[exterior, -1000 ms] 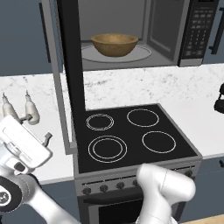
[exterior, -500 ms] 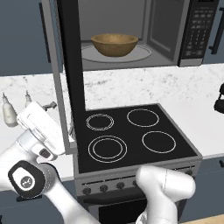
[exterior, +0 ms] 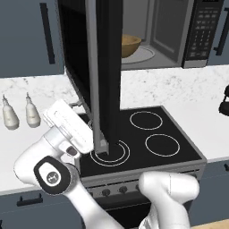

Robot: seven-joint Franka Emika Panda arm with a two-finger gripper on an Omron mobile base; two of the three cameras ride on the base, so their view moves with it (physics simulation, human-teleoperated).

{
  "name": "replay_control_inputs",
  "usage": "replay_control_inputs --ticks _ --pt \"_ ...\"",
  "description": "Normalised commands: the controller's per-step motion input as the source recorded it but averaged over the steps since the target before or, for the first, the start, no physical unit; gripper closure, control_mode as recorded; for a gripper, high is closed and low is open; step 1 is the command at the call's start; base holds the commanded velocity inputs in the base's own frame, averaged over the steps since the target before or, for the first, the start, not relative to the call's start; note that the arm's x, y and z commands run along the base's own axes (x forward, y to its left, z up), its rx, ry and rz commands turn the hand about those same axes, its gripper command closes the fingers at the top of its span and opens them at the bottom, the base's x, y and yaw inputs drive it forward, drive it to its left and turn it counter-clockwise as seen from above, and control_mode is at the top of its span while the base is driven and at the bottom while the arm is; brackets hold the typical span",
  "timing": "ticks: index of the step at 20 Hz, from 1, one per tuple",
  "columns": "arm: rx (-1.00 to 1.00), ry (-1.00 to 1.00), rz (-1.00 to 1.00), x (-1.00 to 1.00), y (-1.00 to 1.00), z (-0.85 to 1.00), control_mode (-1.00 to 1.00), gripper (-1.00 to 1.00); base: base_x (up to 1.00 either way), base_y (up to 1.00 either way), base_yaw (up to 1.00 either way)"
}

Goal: Open the microwave, place the bowl with waffle inside the microwave, then close the microwave door and turn it on.

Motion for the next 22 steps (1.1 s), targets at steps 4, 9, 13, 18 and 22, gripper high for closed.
replay_control_inputs --ticks 4,9,13,18,22 --pt "0.09 -0.01 0.00 0.03 -0.61 0.16 -1.00 -1.00 0.00 0.00 0.00" --pt "0.09 0.00 0.00 0.07 -0.64 0.06 -1.00 -1.00 0.00 0.00 0.00" --pt "0.11 0.00 0.00 0.27 -0.67 0.00 -1.00 -1.00 0.00 0.00 0.00" --pt "0.13 0.00 0.00 0.46 -0.59 0.00 -1.00 -1.00 0.00 0.00 0.00" --pt "0.11 0.00 0.00 0.49 -0.52 0.01 -1.00 -1.00 0.00 0.00 0.00"
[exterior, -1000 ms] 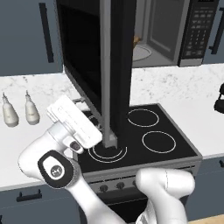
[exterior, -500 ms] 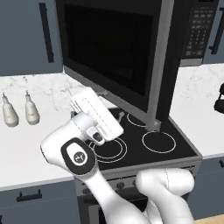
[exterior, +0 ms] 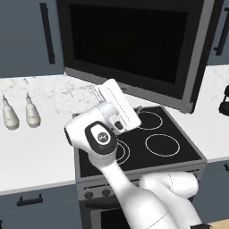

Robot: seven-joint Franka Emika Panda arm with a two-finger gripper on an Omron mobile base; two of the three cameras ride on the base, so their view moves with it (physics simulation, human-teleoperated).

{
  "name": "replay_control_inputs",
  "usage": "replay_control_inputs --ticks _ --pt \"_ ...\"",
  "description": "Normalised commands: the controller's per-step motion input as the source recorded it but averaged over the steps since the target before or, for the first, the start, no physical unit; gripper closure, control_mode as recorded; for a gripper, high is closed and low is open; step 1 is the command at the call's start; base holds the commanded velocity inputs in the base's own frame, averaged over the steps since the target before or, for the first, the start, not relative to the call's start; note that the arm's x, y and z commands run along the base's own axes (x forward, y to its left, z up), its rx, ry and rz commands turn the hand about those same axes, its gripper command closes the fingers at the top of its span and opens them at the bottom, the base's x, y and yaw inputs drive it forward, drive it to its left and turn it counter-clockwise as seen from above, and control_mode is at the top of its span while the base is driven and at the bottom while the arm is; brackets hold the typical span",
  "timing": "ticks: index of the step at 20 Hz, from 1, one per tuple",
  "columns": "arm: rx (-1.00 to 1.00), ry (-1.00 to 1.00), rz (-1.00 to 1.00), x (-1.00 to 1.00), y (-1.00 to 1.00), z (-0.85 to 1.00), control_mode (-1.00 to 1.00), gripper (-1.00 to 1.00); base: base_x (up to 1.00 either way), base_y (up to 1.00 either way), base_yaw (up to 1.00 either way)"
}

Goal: Open the microwave, place the bowl with waffle inside the microwave, then close the microwave door and turn it on.

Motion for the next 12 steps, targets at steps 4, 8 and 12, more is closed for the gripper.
replay_control_inputs --ticks 4,8,12 --pt "0.11 0.00 0.05 0.62 -0.48 0.10 -1.00 -1.00 0.00 0.00 0.00" --pt "0.10 0.00 0.19 0.62 -0.45 0.17 -1.00 -1.00 0.00 0.00 0.00" --pt "0.06 0.02 0.24 0.53 -0.51 0.14 -1.00 -1.00 0.00 0.00 0.00"
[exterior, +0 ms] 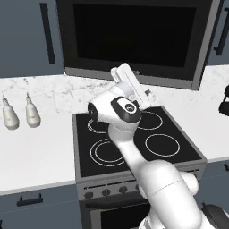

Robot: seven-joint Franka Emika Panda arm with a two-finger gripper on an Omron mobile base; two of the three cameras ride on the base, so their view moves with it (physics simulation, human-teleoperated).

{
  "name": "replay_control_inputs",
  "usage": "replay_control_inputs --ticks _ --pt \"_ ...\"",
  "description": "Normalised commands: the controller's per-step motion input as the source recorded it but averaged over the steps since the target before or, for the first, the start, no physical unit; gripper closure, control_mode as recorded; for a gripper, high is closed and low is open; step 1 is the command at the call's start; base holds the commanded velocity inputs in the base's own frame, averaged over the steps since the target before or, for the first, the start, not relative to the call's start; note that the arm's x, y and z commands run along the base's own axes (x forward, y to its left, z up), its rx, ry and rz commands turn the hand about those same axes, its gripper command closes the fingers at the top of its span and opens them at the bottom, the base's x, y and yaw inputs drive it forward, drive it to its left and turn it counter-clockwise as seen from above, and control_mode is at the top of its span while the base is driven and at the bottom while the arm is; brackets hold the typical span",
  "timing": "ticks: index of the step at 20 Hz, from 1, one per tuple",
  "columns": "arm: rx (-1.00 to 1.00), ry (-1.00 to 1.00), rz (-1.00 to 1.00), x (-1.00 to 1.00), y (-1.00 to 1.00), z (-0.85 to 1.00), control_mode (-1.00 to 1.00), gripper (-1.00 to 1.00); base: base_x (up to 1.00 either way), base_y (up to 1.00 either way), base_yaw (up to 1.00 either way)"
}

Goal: Open the microwave, place the bowl with waffle inside the microwave, then close the microwave door and turn it on.

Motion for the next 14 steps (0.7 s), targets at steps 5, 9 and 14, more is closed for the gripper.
replay_control_inputs --ticks 5,9,14 --pt "0.03 0.00 0.25 0.42 -0.53 0.15 -1.00 -1.00 0.00 0.00 0.00" --pt "0.00 0.01 0.23 0.31 -0.39 0.22 -1.00 -1.00 0.00 0.00 0.00" --pt "0.00 0.09 0.24 0.44 -0.24 0.25 -1.00 -1.00 0.00 0.00 0.00"
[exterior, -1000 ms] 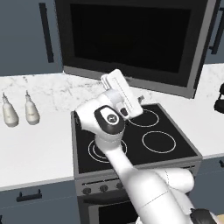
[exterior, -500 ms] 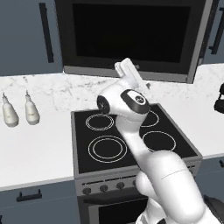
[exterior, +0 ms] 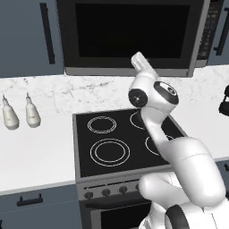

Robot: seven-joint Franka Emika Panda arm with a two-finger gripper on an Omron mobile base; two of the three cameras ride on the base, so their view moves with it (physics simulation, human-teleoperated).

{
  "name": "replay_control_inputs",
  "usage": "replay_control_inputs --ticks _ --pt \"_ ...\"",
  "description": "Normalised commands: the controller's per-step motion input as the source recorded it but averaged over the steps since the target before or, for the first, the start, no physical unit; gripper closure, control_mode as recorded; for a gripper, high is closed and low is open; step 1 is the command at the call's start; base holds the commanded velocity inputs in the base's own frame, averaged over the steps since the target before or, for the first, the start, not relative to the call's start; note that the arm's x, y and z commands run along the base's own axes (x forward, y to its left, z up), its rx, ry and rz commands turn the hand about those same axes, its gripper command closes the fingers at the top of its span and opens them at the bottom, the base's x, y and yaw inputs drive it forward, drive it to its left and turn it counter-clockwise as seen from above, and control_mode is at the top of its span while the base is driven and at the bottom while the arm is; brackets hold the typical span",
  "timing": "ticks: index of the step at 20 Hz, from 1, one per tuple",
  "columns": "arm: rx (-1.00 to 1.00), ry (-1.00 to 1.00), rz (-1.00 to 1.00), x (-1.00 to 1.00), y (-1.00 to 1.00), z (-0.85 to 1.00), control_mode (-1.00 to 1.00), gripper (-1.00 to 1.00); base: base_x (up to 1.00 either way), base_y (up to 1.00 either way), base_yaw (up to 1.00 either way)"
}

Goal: Open the microwave, place the bowl with waffle inside the microwave, then close the microwave door and turn it on.

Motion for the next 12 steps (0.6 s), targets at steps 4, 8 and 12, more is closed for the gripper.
replay_control_inputs --ticks 4,8,12 --pt "0.00 0.11 0.17 0.37 -0.19 0.22 -1.00 -1.00 0.00 0.00 0.00" --pt "0.00 0.13 0.14 0.34 -0.15 0.17 -1.00 -1.00 0.00 0.00 0.00" --pt "0.00 0.13 0.08 0.32 -0.05 0.14 -1.00 -1.00 0.00 0.00 0.00"
